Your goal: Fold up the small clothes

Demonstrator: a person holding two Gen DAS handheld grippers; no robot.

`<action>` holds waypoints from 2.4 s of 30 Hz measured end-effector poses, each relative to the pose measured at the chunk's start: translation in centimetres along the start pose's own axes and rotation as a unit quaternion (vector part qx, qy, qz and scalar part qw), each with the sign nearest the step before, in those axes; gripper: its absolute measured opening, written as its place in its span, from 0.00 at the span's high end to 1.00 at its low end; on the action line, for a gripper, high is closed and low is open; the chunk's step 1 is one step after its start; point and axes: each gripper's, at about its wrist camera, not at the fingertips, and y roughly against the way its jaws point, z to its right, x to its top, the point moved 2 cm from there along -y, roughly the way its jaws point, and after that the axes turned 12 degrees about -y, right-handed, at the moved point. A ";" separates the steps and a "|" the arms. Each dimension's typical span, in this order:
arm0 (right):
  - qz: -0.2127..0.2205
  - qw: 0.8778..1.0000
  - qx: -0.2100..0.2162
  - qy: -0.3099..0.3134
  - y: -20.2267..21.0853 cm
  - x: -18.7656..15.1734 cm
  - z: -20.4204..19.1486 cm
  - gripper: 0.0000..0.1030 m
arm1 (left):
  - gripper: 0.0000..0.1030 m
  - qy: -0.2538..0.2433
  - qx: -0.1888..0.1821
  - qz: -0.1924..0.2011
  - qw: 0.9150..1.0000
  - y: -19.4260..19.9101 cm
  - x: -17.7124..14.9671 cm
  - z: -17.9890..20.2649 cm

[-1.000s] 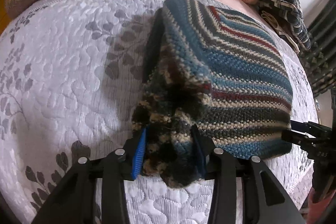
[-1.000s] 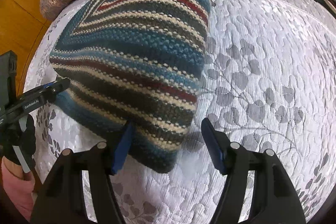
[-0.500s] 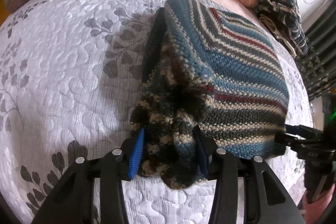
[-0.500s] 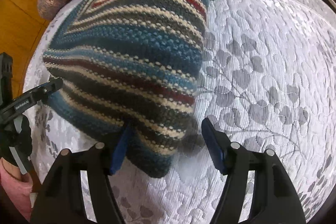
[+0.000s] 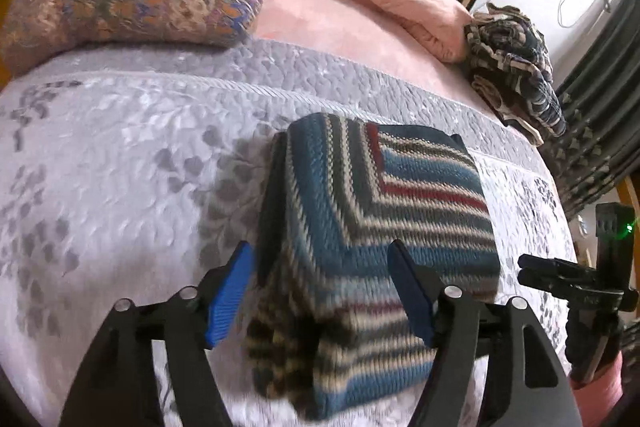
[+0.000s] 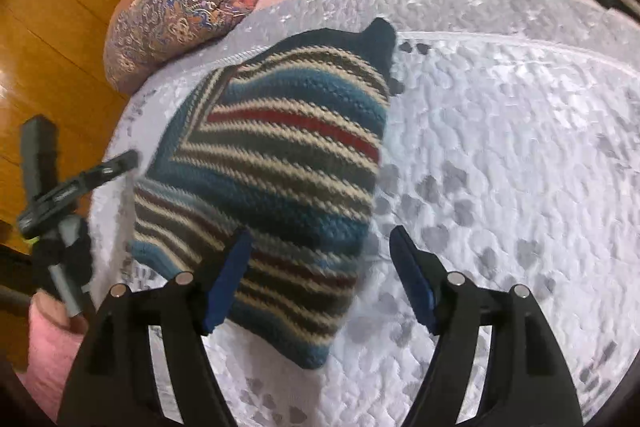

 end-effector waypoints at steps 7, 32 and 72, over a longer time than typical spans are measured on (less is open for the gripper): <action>-0.025 0.998 0.046 -0.022 -2.2 1.5 0.2 0.26 | 0.32 0.025 -0.072 -0.020 0.997 -4.1 0.4 -1.8; -0.083 0.976 0.187 -0.076 -4.6 2.9 1.0 0.48 | 0.67 0.020 -0.210 -0.022 0.977 -7.1 -1.1 0.6; -0.047 0.984 0.117 -0.127 9.3 -8.1 20.4 0.27 | 0.49 0.000 -0.212 -0.058 0.975 -10.0 -9.0 23.3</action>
